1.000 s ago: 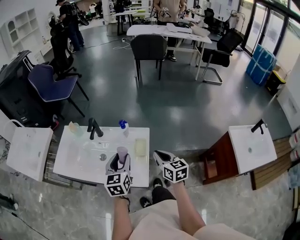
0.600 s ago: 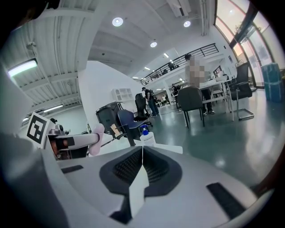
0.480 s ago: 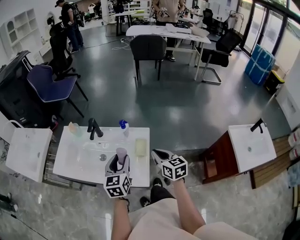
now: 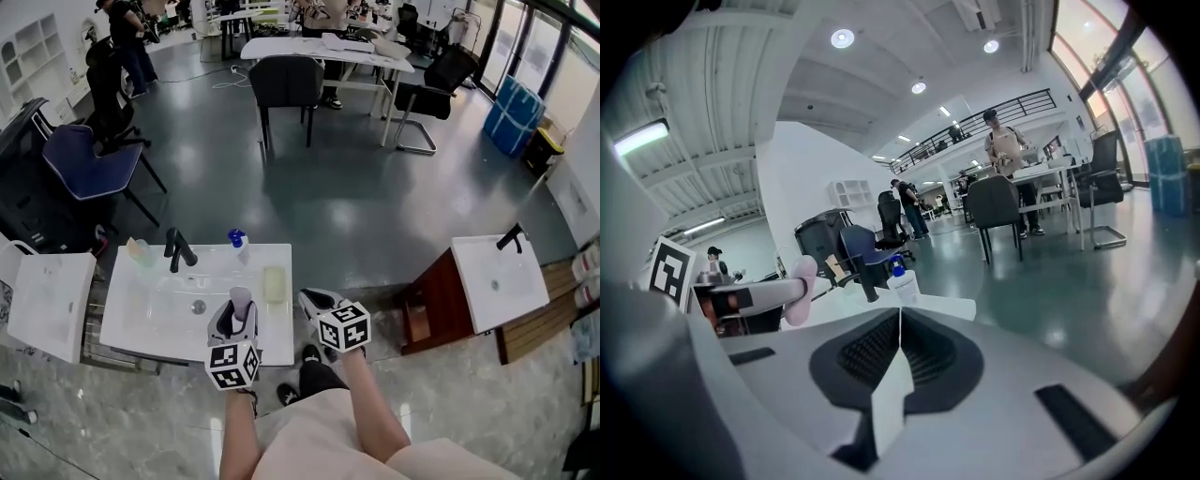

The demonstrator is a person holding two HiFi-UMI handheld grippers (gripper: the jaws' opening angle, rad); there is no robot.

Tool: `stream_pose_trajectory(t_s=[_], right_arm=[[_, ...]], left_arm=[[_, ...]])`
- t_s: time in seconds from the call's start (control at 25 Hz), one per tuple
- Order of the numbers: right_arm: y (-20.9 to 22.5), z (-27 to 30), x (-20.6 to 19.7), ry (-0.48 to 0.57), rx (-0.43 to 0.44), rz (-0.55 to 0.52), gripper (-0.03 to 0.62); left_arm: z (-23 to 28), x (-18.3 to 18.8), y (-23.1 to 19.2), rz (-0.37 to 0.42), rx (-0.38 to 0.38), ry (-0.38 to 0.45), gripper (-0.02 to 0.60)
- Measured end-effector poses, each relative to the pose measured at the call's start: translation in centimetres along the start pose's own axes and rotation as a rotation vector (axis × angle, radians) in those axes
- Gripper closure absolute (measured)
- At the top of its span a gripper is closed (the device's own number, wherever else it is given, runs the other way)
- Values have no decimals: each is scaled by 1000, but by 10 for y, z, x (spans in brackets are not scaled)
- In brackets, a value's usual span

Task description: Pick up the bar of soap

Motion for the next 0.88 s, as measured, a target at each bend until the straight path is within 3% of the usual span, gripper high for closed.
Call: stream_pose_trajectory(t_s=[0.88], right_arm=[[10, 6, -3, -28, 61, -10, 586]], left_arm=[[15, -3, 10, 9, -29, -11, 391]])
Point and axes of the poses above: the fingertips, and each gripper's own axes: z forward along the fingers, y to its right, x out of its top, the point moved 7 cm from there along -z, backward along the fingers, and after that the axes turned 6 degrees about -z, right-handed, at the moved point
